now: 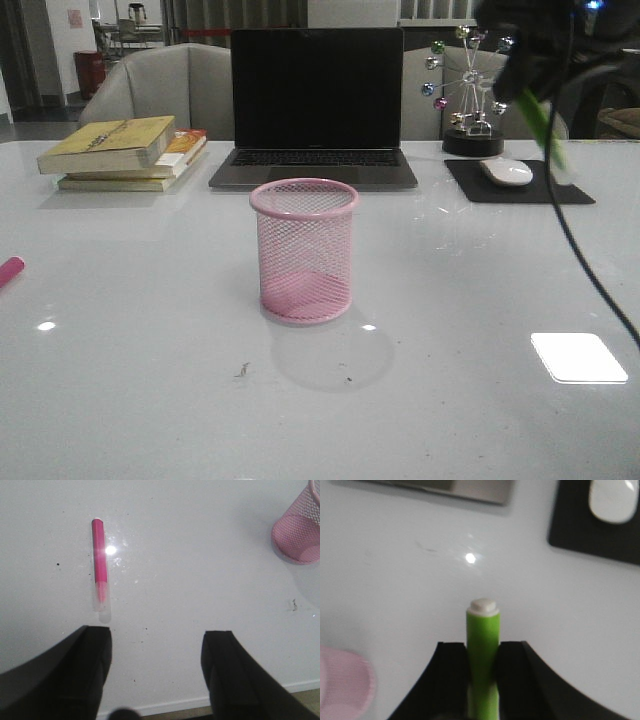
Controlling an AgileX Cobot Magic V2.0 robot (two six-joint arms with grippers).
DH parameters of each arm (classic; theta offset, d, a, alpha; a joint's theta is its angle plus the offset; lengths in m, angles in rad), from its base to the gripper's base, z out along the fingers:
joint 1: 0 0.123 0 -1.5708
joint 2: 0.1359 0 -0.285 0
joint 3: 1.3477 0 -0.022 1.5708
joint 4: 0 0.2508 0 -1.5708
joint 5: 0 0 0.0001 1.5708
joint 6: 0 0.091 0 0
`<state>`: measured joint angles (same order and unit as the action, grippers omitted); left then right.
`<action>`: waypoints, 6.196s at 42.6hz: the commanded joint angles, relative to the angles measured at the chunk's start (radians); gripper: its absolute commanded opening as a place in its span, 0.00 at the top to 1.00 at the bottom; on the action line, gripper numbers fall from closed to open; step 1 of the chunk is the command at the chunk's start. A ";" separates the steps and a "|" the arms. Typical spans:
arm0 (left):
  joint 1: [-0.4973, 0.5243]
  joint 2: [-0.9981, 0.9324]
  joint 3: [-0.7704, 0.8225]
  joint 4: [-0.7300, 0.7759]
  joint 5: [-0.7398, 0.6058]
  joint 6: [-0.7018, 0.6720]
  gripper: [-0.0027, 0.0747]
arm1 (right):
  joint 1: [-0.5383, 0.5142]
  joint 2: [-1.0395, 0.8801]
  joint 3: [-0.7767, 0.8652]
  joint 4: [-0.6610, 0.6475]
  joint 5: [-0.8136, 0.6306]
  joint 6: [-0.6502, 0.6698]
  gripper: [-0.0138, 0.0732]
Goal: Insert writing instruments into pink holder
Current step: 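Lift the green marker and carry it above the pink mesh holder, then lower the green marker into the holder, release, and withdraw the right gripper, then lower the left gripper over the pink marker and grasp it, then lift the pink marker and carry it above the pink mesh holder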
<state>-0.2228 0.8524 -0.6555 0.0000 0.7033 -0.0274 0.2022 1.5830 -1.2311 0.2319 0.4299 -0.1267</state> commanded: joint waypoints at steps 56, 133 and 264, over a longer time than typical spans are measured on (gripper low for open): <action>-0.007 -0.002 -0.029 0.000 -0.102 -0.001 0.38 | 0.414 0.106 0.182 0.031 -0.875 -0.012 0.30; 0.066 0.343 -0.190 0.000 -0.073 -0.038 0.22 | 0.318 -0.736 0.545 -0.127 0.139 0.034 0.30; -0.497 0.738 -0.190 -0.074 -1.533 -0.028 0.85 | 0.318 -0.736 0.545 -0.127 0.139 0.034 0.30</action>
<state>-0.6955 1.5681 -0.8171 -0.0657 -0.6105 -0.0534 0.5250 0.8593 -0.6590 0.1028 0.6222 -0.0875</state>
